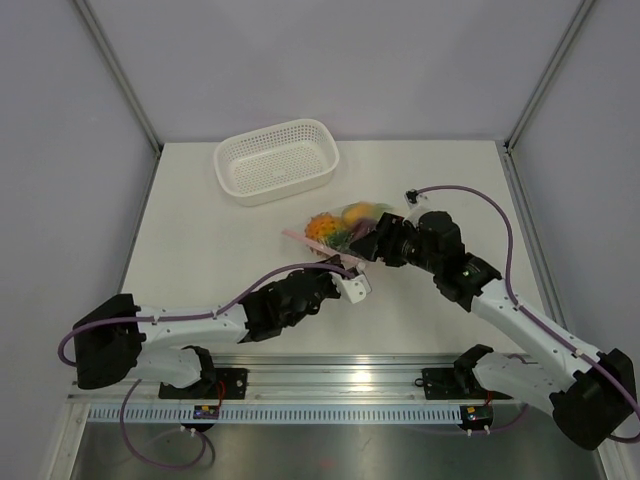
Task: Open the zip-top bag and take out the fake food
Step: Pick up the zipper food storage bag at the center of the board.
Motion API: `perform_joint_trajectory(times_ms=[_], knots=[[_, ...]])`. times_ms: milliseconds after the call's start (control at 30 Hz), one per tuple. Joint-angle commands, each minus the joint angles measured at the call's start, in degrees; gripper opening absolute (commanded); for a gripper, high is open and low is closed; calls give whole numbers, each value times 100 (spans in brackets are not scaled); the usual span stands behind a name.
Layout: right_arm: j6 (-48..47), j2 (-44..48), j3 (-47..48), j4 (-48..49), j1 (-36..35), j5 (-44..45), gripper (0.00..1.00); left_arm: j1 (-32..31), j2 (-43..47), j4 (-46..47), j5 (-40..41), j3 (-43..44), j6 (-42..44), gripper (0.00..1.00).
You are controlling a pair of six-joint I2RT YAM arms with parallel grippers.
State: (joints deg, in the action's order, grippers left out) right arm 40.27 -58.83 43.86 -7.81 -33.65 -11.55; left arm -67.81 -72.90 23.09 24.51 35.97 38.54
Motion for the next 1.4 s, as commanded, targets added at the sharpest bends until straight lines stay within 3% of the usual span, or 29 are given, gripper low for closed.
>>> perform_joint_trajectory(times_ms=[0,100,200,300,600,833,1033,1100,1233,1367], knots=[[-107,266,-8,263,7,162,73,110,285,337,-184,33,-356,0],[-177,407,-35,254,7,250,83,207,268,152,-175,130,-497,0],[-239,521,-70,245,7,381,83,277,285,73,-210,165,-593,0],[-239,618,-88,193,7,539,91,356,399,-6,-280,165,-725,0],[-774,732,-44,104,7,839,96,576,865,-261,-640,95,-1173,0],[-2074,1206,-868,1482,7,277,97,664,1164,-664,-878,182,-1393,0],[-3473,1874,-1274,1888,7,-301,95,787,1366,-912,-1036,227,-1543,0],[-3596,1849,-1336,2081,7,-488,94,804,1349,-947,-1054,262,-1552,0],[-3701,1603,-1546,3020,-106,-550,78,813,1340,-1087,-1019,323,-1578,0],[-4709,1156,-1819,3900,-589,-243,85,840,1419,-1088,-1036,306,-1622,0]])
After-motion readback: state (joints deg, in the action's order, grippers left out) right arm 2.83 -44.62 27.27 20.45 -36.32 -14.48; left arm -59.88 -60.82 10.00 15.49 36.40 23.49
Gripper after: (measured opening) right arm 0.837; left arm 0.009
